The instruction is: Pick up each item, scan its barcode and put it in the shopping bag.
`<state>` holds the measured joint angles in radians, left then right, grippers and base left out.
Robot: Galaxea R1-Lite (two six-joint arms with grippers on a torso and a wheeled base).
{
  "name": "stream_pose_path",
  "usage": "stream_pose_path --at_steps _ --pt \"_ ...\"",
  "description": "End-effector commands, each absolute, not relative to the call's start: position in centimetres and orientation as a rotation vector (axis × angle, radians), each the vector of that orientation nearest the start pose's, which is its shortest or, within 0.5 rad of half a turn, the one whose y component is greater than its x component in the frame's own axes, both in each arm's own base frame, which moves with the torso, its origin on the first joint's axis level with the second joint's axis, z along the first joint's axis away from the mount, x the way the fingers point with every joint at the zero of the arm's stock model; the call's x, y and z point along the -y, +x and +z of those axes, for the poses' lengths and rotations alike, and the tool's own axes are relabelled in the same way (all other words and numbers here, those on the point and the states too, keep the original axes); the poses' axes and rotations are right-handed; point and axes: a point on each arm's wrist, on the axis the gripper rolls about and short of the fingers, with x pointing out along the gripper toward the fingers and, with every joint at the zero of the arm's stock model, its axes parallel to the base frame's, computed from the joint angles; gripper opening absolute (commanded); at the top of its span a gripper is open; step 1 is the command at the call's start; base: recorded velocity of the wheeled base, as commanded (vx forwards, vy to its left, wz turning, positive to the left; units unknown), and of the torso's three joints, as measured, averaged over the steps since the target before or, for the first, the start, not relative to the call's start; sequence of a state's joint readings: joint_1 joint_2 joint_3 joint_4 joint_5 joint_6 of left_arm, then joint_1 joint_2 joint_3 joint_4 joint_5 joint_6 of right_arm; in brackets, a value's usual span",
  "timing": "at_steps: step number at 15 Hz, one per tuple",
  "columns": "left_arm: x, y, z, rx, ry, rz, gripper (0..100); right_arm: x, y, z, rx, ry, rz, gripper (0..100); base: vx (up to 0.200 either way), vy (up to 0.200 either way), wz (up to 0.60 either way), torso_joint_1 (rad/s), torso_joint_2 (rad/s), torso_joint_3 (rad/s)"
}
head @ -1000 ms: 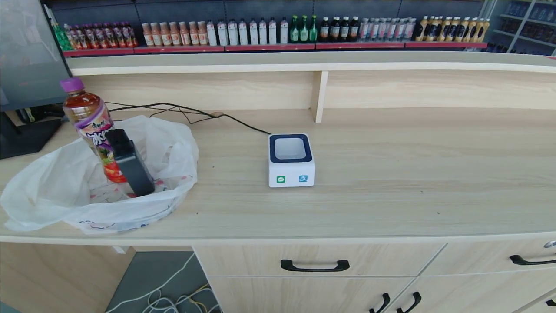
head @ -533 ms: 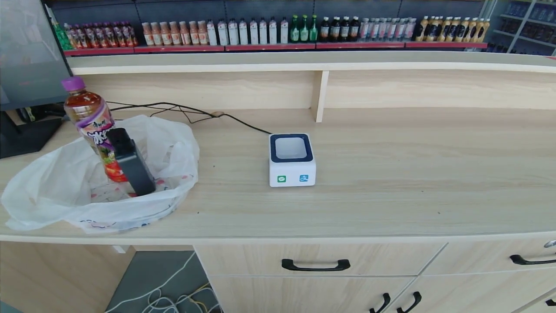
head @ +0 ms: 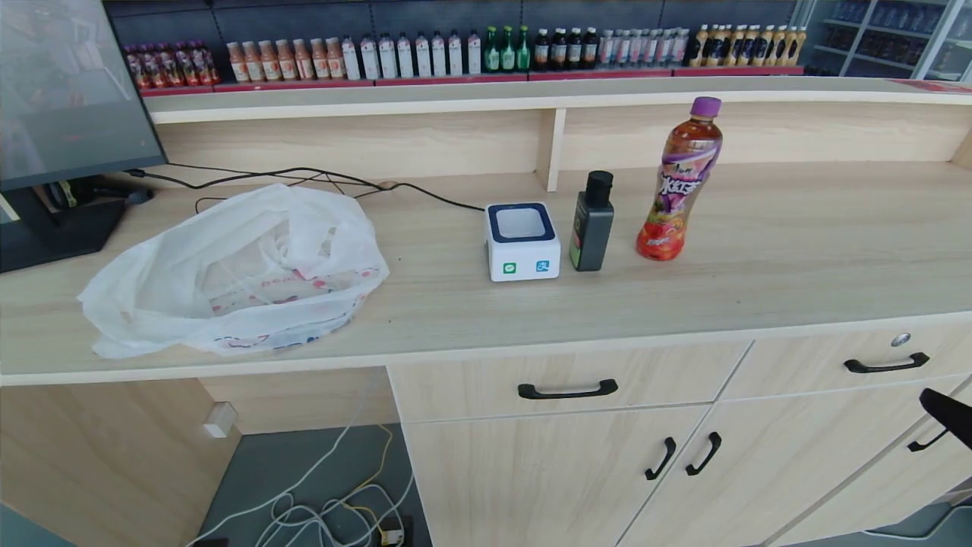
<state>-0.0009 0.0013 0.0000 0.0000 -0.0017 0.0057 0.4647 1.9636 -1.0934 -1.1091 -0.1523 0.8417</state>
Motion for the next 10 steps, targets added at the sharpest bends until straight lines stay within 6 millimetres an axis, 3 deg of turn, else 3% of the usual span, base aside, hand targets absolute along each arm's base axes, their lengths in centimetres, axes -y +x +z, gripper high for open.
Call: stream_pose_path --at_steps 1,10 --pt "0.0 -2.3 7.6 -0.002 0.006 -0.003 100 -17.3 34.8 21.2 0.072 0.905 0.395 0 0.000 0.000 0.00 0.000 0.00 0.000" --pt "0.0 -2.3 7.6 -0.002 0.006 -0.003 100 -18.0 35.8 20.9 0.050 0.907 0.389 0 0.000 0.000 0.00 0.000 0.00 0.000"
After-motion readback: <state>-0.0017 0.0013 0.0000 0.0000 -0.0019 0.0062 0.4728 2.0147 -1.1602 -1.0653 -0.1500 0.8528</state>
